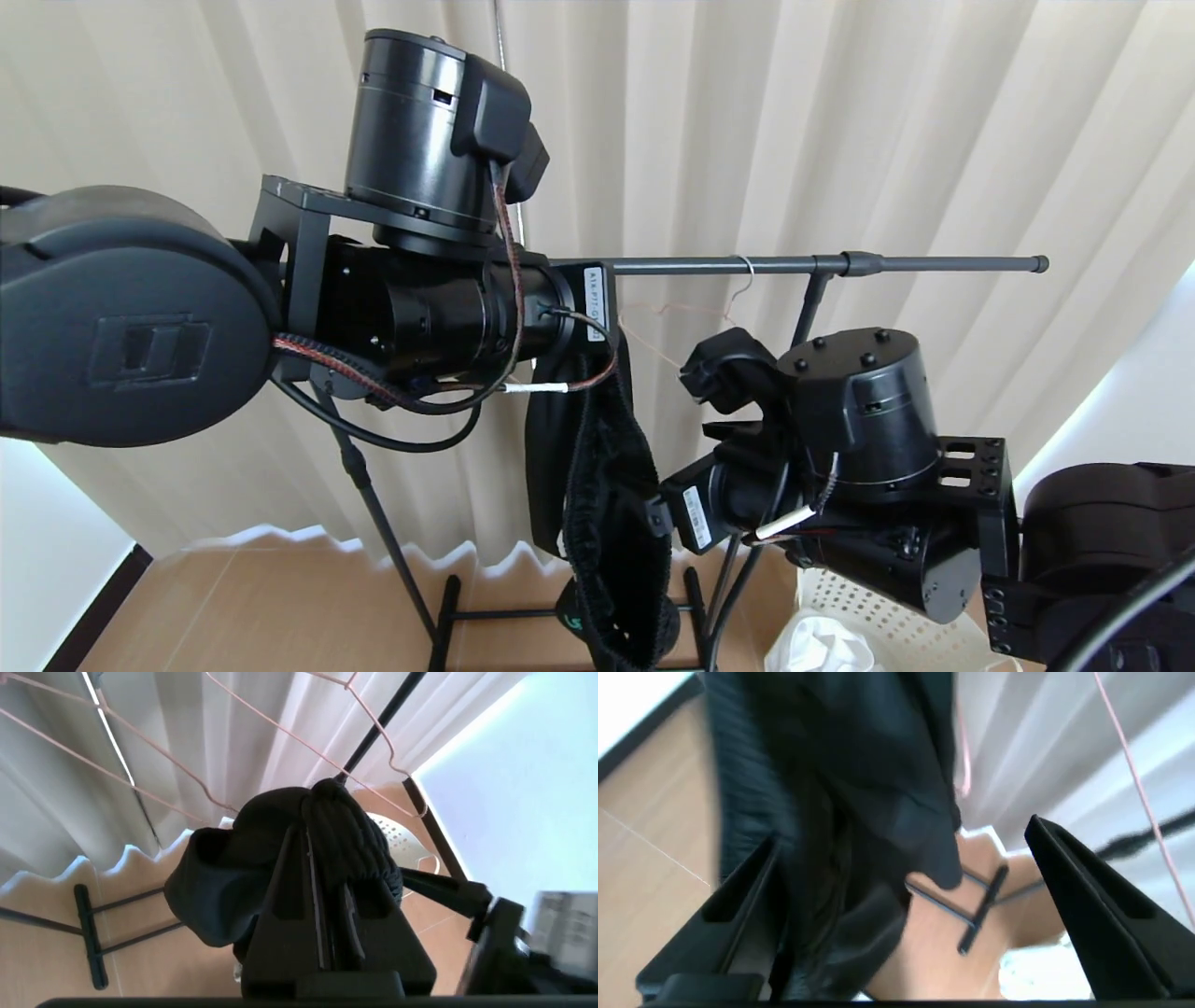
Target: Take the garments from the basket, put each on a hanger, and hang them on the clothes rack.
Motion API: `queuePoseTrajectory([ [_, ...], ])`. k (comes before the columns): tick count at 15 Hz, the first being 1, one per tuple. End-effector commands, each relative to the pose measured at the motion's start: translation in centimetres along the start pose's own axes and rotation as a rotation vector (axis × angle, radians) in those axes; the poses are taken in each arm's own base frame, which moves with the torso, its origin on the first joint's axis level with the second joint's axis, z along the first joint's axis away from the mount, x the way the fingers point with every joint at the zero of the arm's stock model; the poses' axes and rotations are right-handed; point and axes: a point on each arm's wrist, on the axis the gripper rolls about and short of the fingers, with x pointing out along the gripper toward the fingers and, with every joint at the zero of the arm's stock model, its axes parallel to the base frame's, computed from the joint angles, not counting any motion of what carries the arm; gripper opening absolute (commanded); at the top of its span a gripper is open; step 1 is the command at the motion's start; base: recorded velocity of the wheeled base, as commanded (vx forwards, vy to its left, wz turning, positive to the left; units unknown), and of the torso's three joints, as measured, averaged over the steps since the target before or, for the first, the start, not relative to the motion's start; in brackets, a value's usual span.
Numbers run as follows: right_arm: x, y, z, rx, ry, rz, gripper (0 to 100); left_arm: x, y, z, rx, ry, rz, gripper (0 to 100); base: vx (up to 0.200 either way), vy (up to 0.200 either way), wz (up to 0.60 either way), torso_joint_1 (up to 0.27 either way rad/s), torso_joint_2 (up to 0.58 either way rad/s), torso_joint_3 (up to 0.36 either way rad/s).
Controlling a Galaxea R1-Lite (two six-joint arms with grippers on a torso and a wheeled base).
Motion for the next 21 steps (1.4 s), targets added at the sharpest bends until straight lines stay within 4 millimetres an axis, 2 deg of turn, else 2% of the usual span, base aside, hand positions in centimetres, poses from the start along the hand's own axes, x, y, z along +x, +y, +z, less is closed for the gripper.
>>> queuePoseTrajectory([
  [1, 1.2, -0.9, -1.6, -0.006, 0.066, -0.035, 100, -0.4, 0.0, 0.2, -0.003, -0.01, -0.003, 0, 0.0, 0.0, 0.0, 0.0, 0.0, 0.0],
  [5, 0.8, -1.8, -3.8, -0.031, 0.135, -0.059, 100, -0.8, 0.1, 0.4, -0.004, -0.013, -0.004, 0, 0.0, 0.0, 0.0, 0.0, 0.0, 0.0],
  [10, 0.3, -2.1, -4.5, -0.034, 0.149, -0.062, 100, -0.9, 0.4, -0.2, 0.0, 0.007, 0.003, 0, 0.0, 0.0, 0.0, 0.0, 0.0, 0.0],
  [11, 0.2, -2.1, -4.4, -0.032, 0.147, -0.062, 0, -0.9, 0.4, -0.2, 0.0, 0.007, 0.003, 0, 0.0, 0.0, 0.0, 0.0, 0.0, 0.0],
  [13, -0.1, -2.1, -4.2, -0.022, 0.131, -0.06, 0, -1.2, 0.5, -0.3, 0.0, 0.009, 0.002, 0, 0.0, 0.0, 0.0, 0.0, 0.0, 0.0],
  [15, 0.0, -3.1, -3.7, 0.012, 0.072, -0.082, 0, -1.2, 0.7, -0.8, 0.007, 0.026, 0.006, 0, 0.0, 0.0, 0.0, 0.0, 0.0, 0.0],
  [17, 0.0, -5.2, -2.7, 0.063, -0.009, -0.149, 0, -0.9, 1.0, -2.0, 0.02, 0.067, 0.019, 0, 0.0, 0.0, 0.0, 0.0, 0.0, 0.0],
  [21, -1.6, -8.4, -1.3, 0.13, -0.093, -0.266, 0, -0.4, 1.6, -4.6, 0.066, 0.158, 0.039, 0, 0.0, 0.0, 0.0, 0.0, 0.0, 0.0],
])
